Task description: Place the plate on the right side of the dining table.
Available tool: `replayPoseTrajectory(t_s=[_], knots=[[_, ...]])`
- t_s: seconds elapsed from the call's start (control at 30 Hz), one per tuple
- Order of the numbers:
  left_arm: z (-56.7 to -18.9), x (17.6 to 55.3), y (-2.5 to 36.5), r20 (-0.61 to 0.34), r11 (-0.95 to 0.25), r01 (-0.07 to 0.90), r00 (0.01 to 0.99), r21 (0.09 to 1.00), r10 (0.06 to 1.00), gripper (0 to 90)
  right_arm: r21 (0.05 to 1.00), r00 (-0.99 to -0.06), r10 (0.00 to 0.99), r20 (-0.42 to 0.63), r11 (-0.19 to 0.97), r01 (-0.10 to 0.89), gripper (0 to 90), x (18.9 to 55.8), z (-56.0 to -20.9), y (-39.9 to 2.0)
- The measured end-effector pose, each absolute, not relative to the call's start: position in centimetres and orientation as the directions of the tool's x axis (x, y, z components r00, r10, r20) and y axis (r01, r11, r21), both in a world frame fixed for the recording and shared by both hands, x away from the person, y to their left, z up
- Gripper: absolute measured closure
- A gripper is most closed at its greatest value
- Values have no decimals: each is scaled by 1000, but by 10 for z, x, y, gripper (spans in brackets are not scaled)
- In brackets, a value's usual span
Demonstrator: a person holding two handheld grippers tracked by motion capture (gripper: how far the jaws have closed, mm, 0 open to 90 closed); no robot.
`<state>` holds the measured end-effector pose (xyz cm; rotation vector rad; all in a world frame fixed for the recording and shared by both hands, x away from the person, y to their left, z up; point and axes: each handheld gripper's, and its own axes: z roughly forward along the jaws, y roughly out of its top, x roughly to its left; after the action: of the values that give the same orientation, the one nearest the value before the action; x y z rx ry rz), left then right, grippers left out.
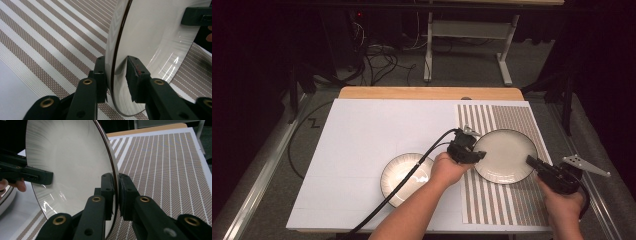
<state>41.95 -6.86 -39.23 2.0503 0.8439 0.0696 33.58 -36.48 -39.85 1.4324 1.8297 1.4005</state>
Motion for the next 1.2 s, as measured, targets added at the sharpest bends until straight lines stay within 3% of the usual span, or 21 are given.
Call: replayPoseTrajectory(t_s=[0.33, 0.63, 0.77, 1.2], knots=[[-393, 423, -73, -237, -403, 546, 762, 734, 602, 692, 888, -374, 905, 201, -8, 459, 856, 334, -402, -364], [-392, 422, -76, -211, -406, 539, 756, 738, 620, 562, 892, -382, 901, 208, -14, 452, 869, 332, -403, -365], [-385, 420, -66, -207, -377, 526, 750, 763, 628, 498, 890, -369, 906, 207, -17, 456, 866, 333, -404, -365], [-373, 397, -12, -204, -322, 471, 769, 821, 606, 409, 881, -333, 921, 202, -23, 472, 854, 334, -405, -363]])
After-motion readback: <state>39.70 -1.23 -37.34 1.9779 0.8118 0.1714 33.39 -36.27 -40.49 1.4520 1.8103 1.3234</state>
